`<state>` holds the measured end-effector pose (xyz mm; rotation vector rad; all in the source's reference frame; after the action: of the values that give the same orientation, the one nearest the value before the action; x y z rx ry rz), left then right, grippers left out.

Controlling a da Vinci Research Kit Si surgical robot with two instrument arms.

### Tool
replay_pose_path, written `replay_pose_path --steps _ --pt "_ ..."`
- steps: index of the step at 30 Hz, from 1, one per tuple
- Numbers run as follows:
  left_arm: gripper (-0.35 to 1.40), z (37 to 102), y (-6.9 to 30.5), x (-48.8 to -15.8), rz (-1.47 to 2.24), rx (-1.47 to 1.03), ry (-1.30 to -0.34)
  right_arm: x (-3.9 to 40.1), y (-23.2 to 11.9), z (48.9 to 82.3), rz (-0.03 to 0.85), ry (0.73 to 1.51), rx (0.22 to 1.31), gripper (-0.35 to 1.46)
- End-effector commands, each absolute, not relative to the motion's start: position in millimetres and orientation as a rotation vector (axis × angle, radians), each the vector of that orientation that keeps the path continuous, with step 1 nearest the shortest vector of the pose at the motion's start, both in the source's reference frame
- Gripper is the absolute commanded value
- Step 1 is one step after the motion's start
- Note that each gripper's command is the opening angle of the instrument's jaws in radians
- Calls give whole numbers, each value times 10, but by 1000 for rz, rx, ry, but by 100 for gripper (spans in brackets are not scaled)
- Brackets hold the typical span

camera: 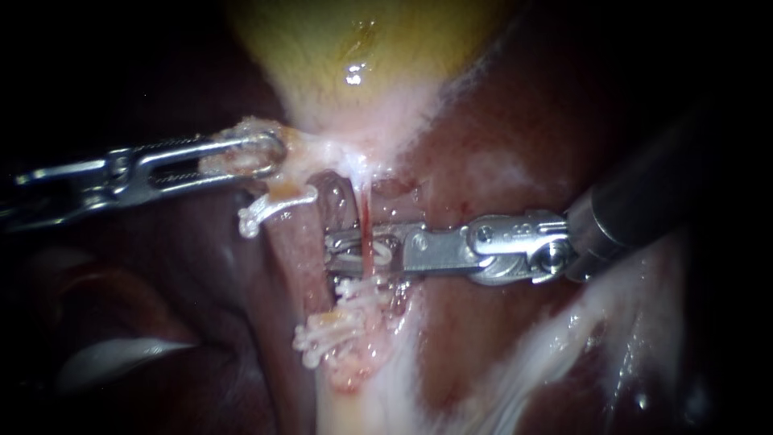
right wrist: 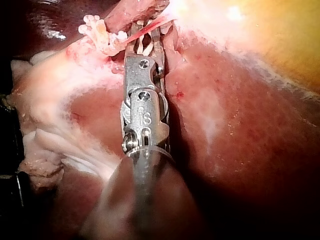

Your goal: Clipping third clip right tube

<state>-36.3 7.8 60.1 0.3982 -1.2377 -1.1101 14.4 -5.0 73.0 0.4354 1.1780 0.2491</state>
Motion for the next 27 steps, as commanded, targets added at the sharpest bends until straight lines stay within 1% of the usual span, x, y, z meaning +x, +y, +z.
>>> replay_pose_path --steps 1,6,11,13,16,20,27 --pt "-35 601 78 -363 -1110 398 -1238 143 -50 730 250 1178 435 -5" --pt "-35 601 78 -363 -1110 398 -1238 142 -49 729 250 1178 436 -1" --pt "-35 601 78 -363 -1110 398 -1238 141 -44 725 251 1177 442 31" --pt "-35 601 78 -363 -1110 398 -1238 141 -43 722 253 1180 444 39" --pt "-35 601 78 -363 -1110 398 -1238 140 -41 715 258 1189 445 46" --pt "-35 601 78 -363 -1110 398 -1238 139 -37 708 271 1214 421 50" --pt "-35 601 78 -362 -1110 399 -1238 127 -32 701 229 1223 401 50"
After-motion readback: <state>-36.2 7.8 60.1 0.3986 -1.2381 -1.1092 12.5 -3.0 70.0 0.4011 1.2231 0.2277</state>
